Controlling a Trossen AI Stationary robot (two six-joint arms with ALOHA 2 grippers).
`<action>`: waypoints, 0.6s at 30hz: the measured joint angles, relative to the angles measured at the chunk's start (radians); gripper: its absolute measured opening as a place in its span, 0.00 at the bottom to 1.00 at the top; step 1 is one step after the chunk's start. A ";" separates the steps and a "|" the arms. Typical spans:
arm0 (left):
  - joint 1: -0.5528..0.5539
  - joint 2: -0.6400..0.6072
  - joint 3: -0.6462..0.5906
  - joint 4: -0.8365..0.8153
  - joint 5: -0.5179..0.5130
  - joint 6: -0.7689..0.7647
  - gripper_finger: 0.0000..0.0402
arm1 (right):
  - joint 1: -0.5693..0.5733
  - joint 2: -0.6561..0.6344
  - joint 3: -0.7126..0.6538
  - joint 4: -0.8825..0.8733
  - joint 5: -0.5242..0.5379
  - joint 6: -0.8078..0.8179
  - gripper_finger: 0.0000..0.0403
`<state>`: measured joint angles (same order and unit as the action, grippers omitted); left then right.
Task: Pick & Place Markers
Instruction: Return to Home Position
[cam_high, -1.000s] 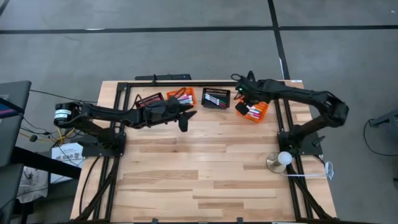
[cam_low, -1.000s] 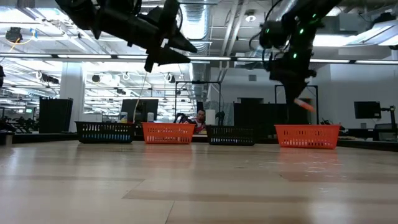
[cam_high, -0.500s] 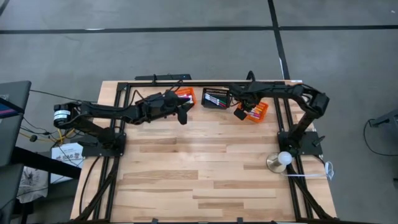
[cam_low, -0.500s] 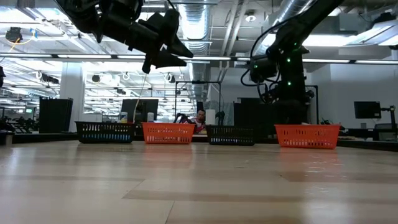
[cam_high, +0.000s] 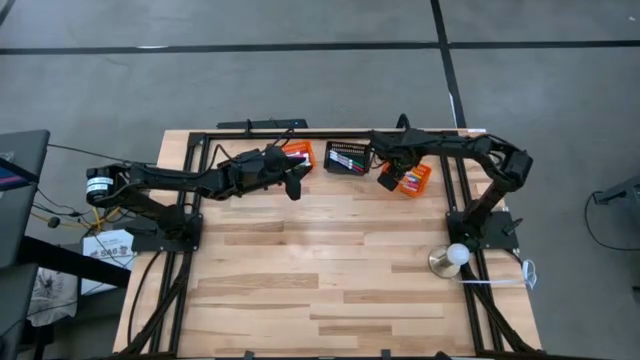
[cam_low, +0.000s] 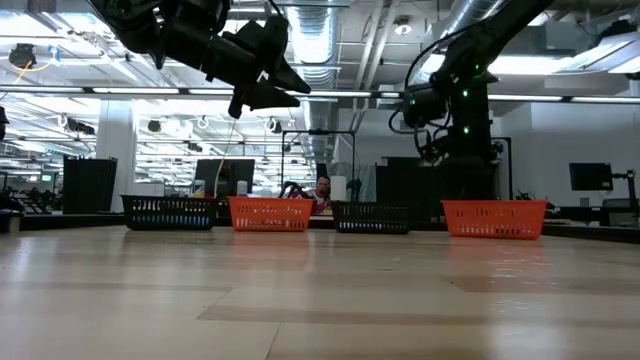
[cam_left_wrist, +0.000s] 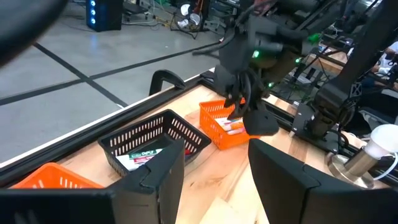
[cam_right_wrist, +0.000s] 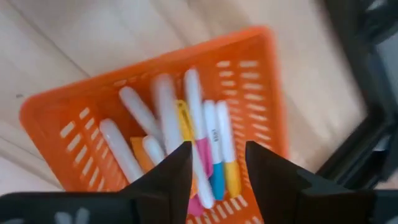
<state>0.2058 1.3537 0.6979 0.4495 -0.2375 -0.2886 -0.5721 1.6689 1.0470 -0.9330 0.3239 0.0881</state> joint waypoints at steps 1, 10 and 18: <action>0.000 0.000 0.000 0.000 0.000 0.000 0.44 | -0.001 -0.012 0.004 -0.002 0.010 0.007 0.35; 0.000 -0.138 0.000 -0.046 0.098 0.103 0.44 | 0.058 -0.323 0.033 0.060 -0.001 0.042 0.37; -0.004 -0.418 -0.156 -0.161 0.099 0.075 0.44 | 0.236 -0.774 -0.174 0.237 -0.007 0.079 0.35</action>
<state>0.2014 0.9357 0.5418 0.2885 -0.1383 -0.2136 -0.3358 0.8952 0.8728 -0.6959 0.3174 0.1667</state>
